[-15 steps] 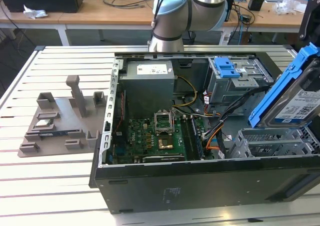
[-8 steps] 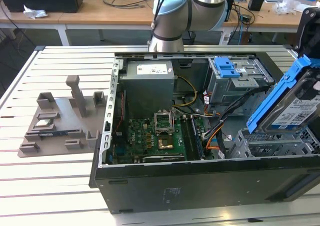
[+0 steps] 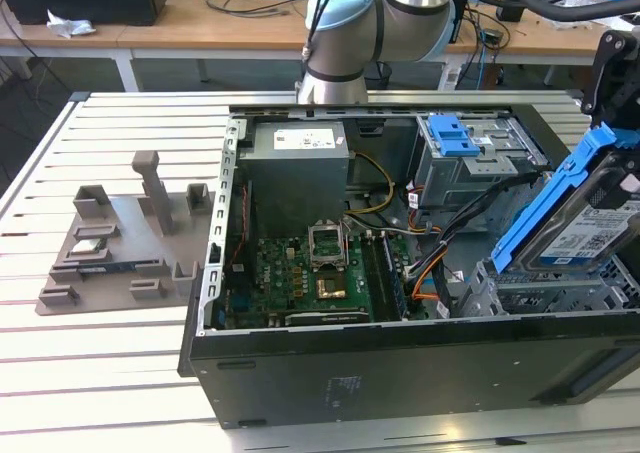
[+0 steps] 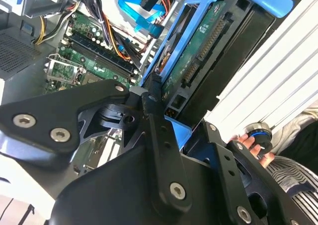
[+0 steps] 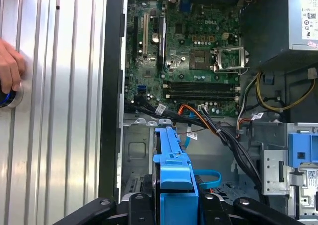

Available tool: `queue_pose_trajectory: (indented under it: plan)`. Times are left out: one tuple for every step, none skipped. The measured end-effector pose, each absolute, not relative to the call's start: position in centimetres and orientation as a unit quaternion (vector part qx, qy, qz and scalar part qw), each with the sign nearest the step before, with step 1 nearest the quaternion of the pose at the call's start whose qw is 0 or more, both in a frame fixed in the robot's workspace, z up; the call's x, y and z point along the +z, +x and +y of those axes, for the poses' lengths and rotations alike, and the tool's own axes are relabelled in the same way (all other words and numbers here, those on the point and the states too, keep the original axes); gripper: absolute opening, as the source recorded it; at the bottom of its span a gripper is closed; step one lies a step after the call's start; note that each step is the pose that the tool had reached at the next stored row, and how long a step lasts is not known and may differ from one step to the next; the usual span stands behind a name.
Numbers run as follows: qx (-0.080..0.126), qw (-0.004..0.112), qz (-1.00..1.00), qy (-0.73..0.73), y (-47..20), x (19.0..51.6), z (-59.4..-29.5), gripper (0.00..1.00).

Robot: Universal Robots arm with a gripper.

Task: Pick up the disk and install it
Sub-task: 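Insert the disk into the insertion slot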

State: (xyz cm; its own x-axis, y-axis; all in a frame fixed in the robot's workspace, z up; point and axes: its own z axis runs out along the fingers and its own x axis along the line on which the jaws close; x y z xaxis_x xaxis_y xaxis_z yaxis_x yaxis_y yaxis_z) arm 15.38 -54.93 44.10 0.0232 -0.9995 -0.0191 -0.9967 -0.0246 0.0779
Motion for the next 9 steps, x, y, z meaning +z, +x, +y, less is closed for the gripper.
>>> queue_pose_trajectory:
  plan:
    - [-0.034, 0.021, -0.698, 0.715, 15.4, 44.1, -54.9, 0.37]
    - [-0.034, 0.021, -0.698, 0.715, 15.4, 44.0, -55.0, 0.37]
    - [-0.034, 0.021, -0.698, 0.715, 15.4, 43.9, -55.0, 0.37]
    - [-0.034, 0.021, -0.698, 0.715, 15.4, 43.7, -55.0, 0.37]
    - [-0.034, 0.021, -0.698, 0.715, 15.4, 43.6, -55.0, 0.37]
    - [-0.034, 0.021, -0.698, 0.715, 15.4, 43.4, -54.9, 0.37]
    - [-0.034, 0.021, -0.698, 0.715, 15.4, 43.2, -55.0, 0.37]
    - [-0.034, 0.021, -0.698, 0.715, 15.4, 43.0, -54.9, 0.37]
    - [-0.034, 0.021, -0.698, 0.715, 15.4, 42.9, -55.0, 0.37]
